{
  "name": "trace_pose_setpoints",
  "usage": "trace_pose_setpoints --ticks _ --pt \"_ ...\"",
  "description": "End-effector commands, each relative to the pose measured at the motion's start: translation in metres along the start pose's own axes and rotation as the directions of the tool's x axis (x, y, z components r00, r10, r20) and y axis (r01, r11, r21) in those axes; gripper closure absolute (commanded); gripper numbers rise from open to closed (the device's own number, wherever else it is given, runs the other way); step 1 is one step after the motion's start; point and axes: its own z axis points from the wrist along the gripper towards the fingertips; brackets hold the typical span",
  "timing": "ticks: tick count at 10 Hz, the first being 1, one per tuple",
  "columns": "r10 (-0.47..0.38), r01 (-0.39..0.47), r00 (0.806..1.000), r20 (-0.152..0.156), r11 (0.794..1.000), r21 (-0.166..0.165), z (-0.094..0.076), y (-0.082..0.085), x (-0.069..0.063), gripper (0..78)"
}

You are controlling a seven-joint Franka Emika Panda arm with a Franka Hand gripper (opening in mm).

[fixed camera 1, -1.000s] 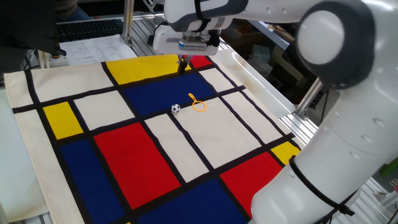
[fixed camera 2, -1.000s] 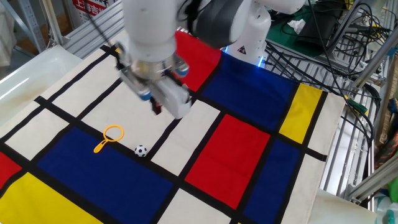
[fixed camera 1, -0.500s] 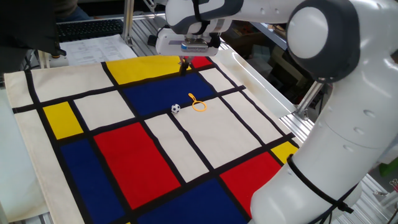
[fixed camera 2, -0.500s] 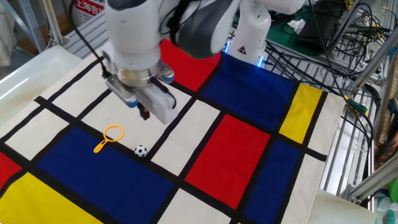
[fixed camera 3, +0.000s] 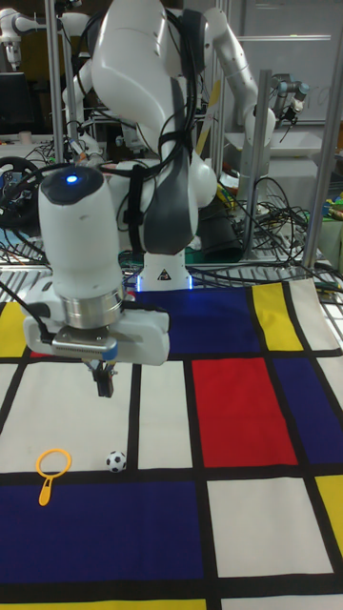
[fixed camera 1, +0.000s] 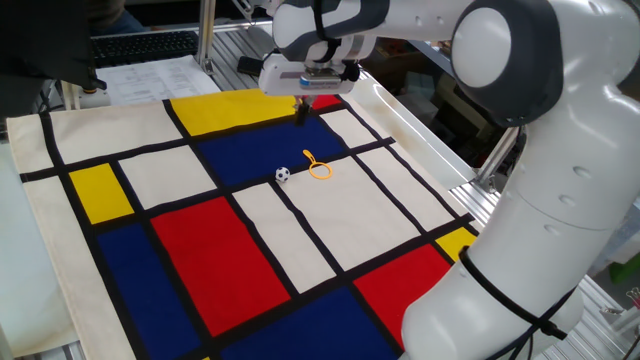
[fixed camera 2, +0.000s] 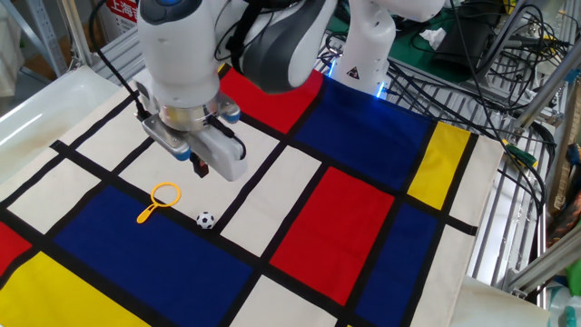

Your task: Attach the bubble ring to the ball

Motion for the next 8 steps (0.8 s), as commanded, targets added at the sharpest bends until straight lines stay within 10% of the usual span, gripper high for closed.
trace_pose_setpoints --ticks 1,8 --pt "-0.048 0.048 0.999 0.004 0.999 0.002 0.016 -0.015 -0.004 77.6" --pt "-0.115 0.115 0.993 0.013 0.993 0.000 0.044 -0.033 -0.010 77.6"
